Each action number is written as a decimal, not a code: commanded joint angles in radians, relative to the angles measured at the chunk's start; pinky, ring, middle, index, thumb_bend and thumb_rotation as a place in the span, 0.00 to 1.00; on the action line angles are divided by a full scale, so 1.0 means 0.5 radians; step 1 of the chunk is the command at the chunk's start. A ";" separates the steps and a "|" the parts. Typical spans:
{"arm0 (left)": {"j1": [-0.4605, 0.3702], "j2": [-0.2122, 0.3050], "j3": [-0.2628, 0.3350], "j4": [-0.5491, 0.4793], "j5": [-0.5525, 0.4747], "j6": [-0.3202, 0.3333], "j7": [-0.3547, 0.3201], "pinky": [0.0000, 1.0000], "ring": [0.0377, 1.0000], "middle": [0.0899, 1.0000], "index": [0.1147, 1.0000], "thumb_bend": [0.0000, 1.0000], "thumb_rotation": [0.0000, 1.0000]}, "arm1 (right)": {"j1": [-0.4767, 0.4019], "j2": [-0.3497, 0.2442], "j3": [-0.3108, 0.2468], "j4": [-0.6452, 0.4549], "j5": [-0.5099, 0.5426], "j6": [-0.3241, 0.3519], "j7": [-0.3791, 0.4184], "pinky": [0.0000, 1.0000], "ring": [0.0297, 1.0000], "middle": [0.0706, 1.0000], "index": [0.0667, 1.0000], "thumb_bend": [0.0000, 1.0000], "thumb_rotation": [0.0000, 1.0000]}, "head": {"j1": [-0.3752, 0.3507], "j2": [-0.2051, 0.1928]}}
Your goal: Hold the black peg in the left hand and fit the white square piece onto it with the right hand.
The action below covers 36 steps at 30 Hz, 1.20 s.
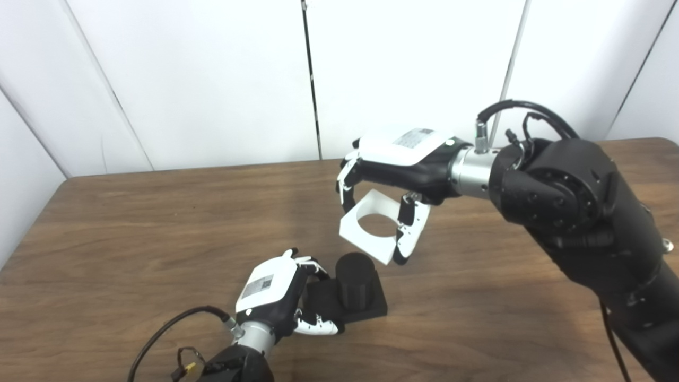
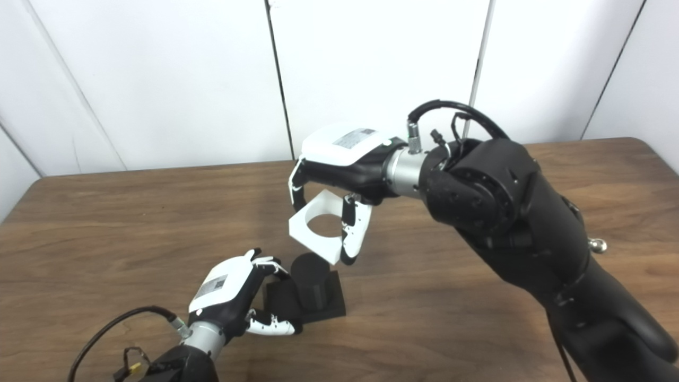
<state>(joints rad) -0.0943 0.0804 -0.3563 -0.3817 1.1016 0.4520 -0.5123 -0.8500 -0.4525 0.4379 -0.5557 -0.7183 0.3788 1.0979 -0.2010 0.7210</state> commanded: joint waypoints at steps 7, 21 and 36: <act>0.026 -0.004 -0.021 0.047 0.084 0.029 -0.070 1.00 1.00 0.87 0.42 0.51 0.06 | 0.000 0.086 0.036 0.027 -0.048 -0.037 -0.060 1.00 0.92 0.78 0.45 0.52 0.13 | 0.011 0.022; 0.027 -0.027 -0.007 0.032 0.095 0.029 -0.087 1.00 1.00 0.87 0.42 0.51 0.06 | 0.119 0.110 0.093 0.079 -0.074 -0.095 -0.089 1.00 0.92 0.78 0.45 0.52 0.13 | 0.022 0.044; 0.024 -0.045 0.003 0.017 0.110 0.030 -0.125 1.00 1.00 0.87 0.42 0.51 0.06 | 0.199 0.139 0.074 0.213 -0.087 -0.221 -0.251 1.00 0.93 0.78 0.45 0.52 0.13 | 0.040 0.045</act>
<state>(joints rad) -0.0927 0.0487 -0.3468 -0.3855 1.1322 0.4587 -0.5348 -0.7190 -0.3896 0.4907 -0.4441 -0.7527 0.2949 1.0091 -0.1810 0.7424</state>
